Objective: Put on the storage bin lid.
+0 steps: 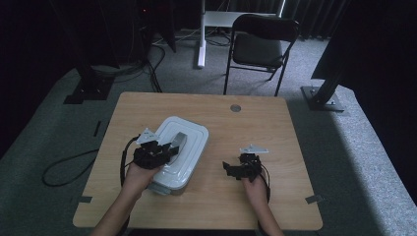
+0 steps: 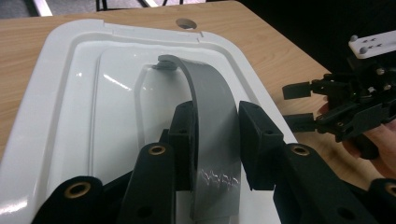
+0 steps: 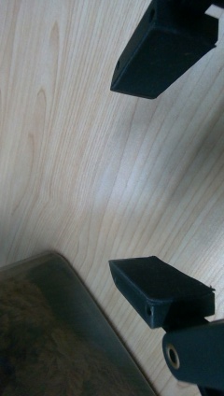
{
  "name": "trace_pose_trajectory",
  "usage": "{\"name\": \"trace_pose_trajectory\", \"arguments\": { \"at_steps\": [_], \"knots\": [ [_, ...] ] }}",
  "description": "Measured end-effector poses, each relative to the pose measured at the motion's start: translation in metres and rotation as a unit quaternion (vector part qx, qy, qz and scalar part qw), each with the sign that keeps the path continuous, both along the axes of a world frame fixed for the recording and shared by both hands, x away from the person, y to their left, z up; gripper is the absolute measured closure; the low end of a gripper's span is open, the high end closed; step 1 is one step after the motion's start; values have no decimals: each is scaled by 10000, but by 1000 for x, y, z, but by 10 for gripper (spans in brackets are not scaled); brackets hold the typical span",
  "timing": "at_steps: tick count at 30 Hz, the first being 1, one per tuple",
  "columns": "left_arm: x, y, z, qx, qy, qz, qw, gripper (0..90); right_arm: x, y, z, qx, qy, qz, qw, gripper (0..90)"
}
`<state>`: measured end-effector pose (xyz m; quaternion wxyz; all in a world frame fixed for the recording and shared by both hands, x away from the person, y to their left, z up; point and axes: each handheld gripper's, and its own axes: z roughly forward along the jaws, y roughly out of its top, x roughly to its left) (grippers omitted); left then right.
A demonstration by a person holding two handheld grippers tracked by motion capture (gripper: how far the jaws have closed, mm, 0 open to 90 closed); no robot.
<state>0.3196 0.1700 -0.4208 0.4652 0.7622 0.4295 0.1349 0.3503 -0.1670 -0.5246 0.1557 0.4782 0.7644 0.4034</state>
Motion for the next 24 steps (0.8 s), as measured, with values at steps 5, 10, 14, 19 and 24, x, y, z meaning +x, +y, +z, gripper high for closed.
{"name": "trace_pose_trajectory", "arguments": {
  "at_steps": [5,10,14,19,24],
  "knots": [
    [0,3,-6,-132,-17,15,9999,697,0,1,0,-9,15,22,10000,123],
    [-2,2,-8,-145,-87,43,9998,698,0,1,-2,-3,47,34,10000,123],
    [-1,3,-6,-166,-34,56,9998,695,1,2,-2,-2,54,39,10000,123],
    [-2,5,-2,-150,-88,110,9998,677,1,1,-1,1,46,30,10000,123],
    [-2,10,3,-237,-61,31,9997,491,1,-1,-1,16,46,12,10000,123]
  ]
}}
